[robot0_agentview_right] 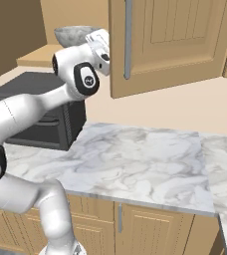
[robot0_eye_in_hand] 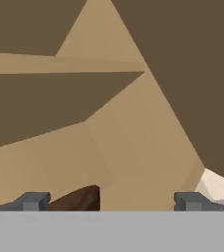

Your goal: Move the bowls from the cabinet to the plates on the dining table.

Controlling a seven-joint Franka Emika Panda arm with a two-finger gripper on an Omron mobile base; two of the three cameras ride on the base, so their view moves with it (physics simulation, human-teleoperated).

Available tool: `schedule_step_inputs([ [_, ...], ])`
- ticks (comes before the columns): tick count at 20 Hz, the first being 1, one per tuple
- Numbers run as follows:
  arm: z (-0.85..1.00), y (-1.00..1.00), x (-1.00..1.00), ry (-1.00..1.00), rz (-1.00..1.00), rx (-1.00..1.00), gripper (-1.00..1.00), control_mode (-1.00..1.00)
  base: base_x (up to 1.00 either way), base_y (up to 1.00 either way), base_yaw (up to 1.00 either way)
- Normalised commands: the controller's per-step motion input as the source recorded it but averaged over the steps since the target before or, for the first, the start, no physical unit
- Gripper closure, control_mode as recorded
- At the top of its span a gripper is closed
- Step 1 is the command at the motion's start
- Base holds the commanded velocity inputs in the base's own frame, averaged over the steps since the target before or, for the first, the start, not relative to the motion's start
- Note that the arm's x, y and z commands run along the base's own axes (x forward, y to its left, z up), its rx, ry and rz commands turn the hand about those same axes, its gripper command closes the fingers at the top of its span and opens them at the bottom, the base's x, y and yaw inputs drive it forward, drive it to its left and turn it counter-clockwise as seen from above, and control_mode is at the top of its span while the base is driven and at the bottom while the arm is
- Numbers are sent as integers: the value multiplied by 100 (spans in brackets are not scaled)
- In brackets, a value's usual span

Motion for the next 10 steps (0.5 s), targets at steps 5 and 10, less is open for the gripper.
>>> schedule_step_inputs([
  [5, -2, 0, -34, -5, -12, 3, -100, -100, 0, 0, 0],
  [10, -4, 12, -24, -8, -18, 0, -100, -100, 0, 0, 0],
])
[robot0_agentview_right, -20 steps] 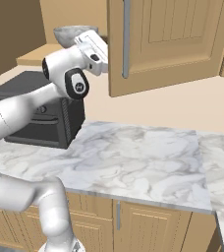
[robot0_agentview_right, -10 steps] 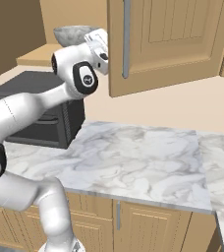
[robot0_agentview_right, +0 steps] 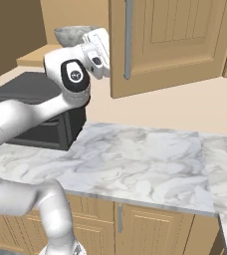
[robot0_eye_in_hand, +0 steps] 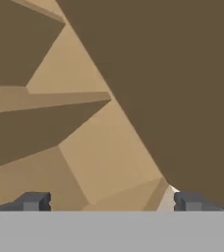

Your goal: Move the bowls from the cabinet to the plates on the dining table.

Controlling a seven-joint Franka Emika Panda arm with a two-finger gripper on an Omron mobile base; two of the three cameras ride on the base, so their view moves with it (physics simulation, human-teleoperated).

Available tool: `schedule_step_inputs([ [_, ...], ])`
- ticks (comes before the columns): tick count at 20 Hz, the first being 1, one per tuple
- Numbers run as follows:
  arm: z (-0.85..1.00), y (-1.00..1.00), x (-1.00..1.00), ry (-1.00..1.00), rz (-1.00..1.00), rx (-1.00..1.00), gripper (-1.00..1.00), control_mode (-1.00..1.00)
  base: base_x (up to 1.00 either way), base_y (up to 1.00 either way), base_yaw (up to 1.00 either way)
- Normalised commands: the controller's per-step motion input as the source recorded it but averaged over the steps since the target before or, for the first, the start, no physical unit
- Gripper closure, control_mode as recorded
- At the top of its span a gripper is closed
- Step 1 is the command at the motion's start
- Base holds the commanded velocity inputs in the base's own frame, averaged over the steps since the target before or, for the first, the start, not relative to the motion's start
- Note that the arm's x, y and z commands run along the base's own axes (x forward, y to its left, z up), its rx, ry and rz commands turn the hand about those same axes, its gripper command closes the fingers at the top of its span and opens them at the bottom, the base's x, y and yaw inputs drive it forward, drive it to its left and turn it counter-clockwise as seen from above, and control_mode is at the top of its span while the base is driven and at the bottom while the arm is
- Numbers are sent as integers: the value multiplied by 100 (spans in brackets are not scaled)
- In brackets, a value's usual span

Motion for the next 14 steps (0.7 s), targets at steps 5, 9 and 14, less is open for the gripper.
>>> schedule_step_inputs([
  [5, 1, 0, -13, -6, -19, 0, -100, -100, 0, 0, 0],
  [9, 6, -7, -8, -4, -17, 1, -100, -100, 0, 0, 0],
  [14, 10, -5, -11, -3, -17, 1, -100, -100, 0, 0, 0],
])
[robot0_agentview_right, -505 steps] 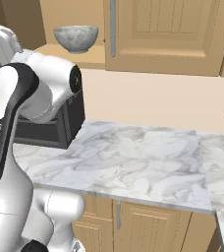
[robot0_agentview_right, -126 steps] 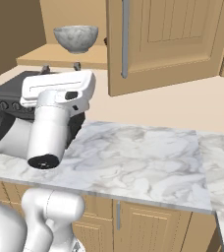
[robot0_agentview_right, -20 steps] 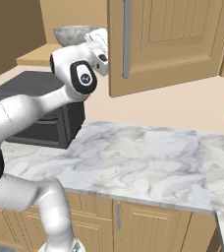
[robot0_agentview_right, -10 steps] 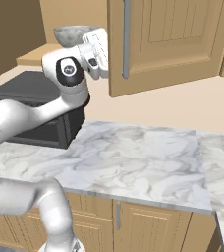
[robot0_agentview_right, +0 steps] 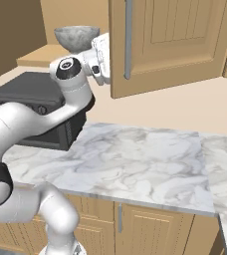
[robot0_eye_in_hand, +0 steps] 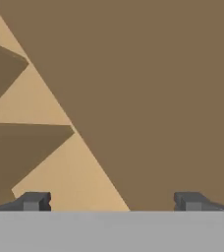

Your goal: Move the bowls from the cabinet to the plates on the dining table.

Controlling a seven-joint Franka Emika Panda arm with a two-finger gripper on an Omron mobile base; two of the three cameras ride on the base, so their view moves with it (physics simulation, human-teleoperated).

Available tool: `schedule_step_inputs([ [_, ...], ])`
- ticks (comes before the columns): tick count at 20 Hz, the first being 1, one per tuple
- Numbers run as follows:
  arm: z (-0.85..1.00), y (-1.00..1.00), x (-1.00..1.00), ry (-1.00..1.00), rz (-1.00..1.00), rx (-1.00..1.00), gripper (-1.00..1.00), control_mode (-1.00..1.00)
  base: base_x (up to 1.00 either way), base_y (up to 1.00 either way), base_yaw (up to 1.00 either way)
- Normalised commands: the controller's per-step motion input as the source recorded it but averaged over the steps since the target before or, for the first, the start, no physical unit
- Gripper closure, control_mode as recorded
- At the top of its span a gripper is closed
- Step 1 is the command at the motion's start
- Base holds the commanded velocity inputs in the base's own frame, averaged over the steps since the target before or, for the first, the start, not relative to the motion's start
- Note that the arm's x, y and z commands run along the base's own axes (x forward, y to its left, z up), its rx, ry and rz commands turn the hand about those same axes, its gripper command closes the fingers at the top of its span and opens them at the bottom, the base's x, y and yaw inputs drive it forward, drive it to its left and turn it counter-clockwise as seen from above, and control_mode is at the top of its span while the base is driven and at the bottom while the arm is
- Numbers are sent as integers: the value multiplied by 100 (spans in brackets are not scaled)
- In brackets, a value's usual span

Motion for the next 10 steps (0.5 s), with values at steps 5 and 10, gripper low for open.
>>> schedule_step_inputs([
  [5, 17, 0, -16, -3, -19, 2, -100, -100, 0, 0, 0],
  [10, 22, 0, -21, -4, -19, 4, -100, -100, 0, 0, 0],
])
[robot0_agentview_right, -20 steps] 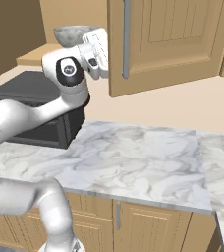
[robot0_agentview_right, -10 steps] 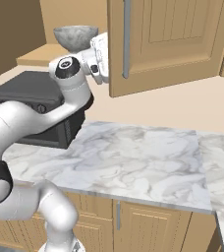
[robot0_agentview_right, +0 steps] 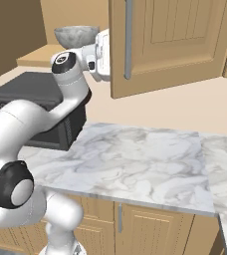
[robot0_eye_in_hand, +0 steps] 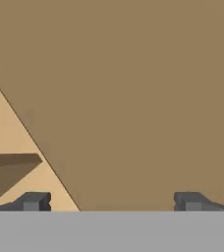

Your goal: Move the bowls from the cabinet to the plates on the dining table.

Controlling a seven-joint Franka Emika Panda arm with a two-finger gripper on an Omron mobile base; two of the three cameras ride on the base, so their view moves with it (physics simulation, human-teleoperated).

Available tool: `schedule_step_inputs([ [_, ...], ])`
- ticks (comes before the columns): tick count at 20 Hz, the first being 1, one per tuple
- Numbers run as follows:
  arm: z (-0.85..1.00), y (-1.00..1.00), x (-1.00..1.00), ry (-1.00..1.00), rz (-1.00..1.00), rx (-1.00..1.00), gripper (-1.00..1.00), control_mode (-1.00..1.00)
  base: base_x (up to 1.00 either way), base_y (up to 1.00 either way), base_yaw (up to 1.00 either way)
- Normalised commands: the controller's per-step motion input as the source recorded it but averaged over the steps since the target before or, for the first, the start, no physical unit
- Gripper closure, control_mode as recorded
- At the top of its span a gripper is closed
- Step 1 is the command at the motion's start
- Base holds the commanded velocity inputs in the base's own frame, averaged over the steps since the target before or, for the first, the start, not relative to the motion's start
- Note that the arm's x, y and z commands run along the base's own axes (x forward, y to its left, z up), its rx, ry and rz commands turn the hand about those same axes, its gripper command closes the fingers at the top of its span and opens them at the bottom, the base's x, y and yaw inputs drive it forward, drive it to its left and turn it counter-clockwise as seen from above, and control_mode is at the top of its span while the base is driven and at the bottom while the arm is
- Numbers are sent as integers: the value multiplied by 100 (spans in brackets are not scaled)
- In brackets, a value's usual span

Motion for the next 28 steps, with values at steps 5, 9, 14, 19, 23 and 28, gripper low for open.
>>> schedule_step_inputs([
  [5, 27, 0, -22, -5, -16, 5, -100, -100, 0, 0, 0],
  [9, 22, -16, -31, -6, -7, 5, -100, -100, 0, 0, 0],
  [14, 5, -20, -39, -12, -2, 2, -100, -100, 0, 0, 0],
  [19, 7, -29, -37, -11, -1, 2, -100, -100, 0, 0, 0],
  [23, 1, -48, -29, -5, 1, 10, -100, -100, 0, 0, 0],
  [28, -1, -48, -21, -2, 3, 13, -100, -100, 0, 0, 0],
])
